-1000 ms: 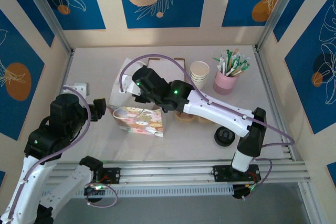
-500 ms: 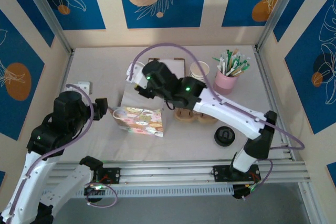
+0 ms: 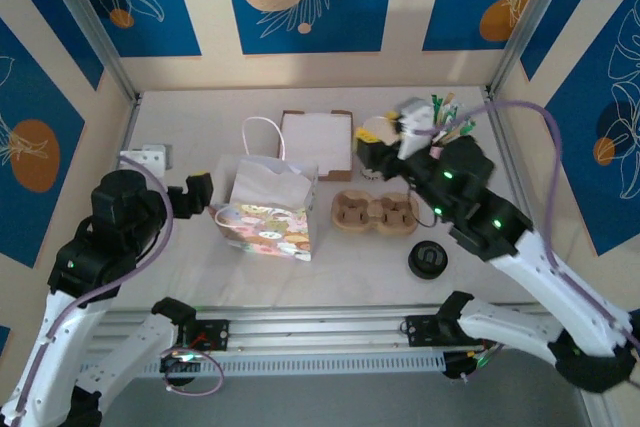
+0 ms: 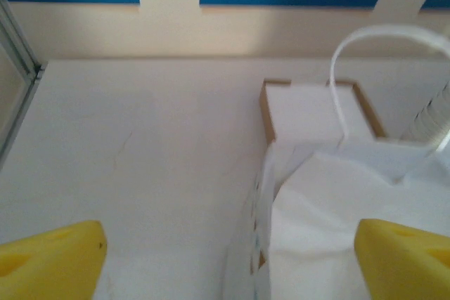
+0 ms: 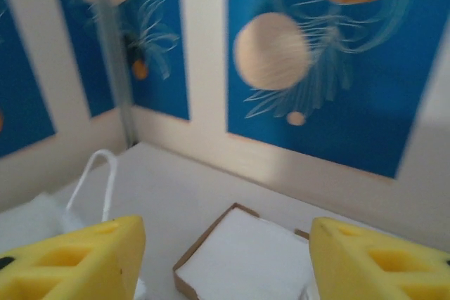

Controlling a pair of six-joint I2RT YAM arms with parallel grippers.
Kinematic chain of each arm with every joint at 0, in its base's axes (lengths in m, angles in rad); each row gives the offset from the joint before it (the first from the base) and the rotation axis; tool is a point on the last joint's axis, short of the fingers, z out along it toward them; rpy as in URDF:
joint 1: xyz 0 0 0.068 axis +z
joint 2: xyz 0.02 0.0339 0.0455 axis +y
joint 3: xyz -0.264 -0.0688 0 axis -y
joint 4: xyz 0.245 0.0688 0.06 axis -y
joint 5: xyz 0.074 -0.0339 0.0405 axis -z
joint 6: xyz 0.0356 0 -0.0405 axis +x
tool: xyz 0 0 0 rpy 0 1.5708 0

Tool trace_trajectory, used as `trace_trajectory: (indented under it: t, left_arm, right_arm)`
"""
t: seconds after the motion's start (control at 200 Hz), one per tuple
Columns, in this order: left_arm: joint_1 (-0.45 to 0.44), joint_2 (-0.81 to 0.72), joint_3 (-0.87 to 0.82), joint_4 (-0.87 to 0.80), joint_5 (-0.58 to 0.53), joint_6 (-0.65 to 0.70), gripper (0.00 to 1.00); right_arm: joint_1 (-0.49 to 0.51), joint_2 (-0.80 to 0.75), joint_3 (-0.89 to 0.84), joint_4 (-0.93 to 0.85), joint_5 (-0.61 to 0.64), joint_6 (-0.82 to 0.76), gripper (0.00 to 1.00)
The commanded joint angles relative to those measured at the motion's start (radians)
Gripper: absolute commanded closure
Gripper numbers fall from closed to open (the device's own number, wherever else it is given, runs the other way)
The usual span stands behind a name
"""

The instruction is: Pack the takeout coffee

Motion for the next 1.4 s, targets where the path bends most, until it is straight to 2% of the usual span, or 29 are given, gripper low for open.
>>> trace_trajectory:
  t: [0.0, 0.175, 0.37, 0.48, 0.67, 0.84, 1.075, 1.176, 1.296, 1.396]
  left_arm:
    - [-0.006, -0.048, -0.037, 0.162, -0.098, -0.004, 0.00]
    - [-0.006, -0.102, -0.159, 0.318, -0.325, -0.014, 0.00]
    - [-0.006, -0.090, -0.316, 0.461, -0.585, 0.025, 0.00]
    - [-0.004, -0.109, -0.438, 0.625, -0.657, 0.116, 0.00]
    - [-0.001, -0.134, -0.574, 0.766, -0.774, 0.092, 0.00]
    - [0.006, -0.151, -0.632, 0.765, -0.738, 0.026, 0.00]
    - [0.048, -0.137, -0.653, 0.741, -0.701, 0.016, 0.00]
    - [0.111, -0.111, -0.662, 0.710, -0.633, -0.053, 0.00]
    - [0.229, -0.077, -0.680, 0.670, -0.514, -0.163, 0.00]
    - [0.299, -0.045, -0.718, 0.701, -0.446, -0.207, 0.00]
  right_arm:
    - [-0.114, -0.126, -0.126, 0.144, 0.059, 0.101, 0.30]
    - [-0.305, -0.244, -0.295, 0.140, 0.058, 0.142, 0.19]
    - [-0.462, -0.221, -0.468, 0.152, 0.099, 0.215, 0.11]
    - [-0.532, -0.225, -0.563, 0.187, 0.076, 0.292, 0.10]
    - [-0.585, -0.202, -0.705, 0.357, 0.001, 0.225, 0.08]
    - [-0.635, -0.103, -0.750, 0.419, -0.053, 0.237, 0.07]
    - [-0.639, 0.006, -0.790, 0.520, -0.095, 0.135, 0.04]
    - [-0.639, 0.042, -0.796, 0.552, -0.095, 0.116, 0.03]
    - [-0.640, 0.078, -0.790, 0.563, -0.098, 0.098, 0.03]
    - [-0.643, 0.102, -0.791, 0.592, -0.098, 0.091, 0.02]
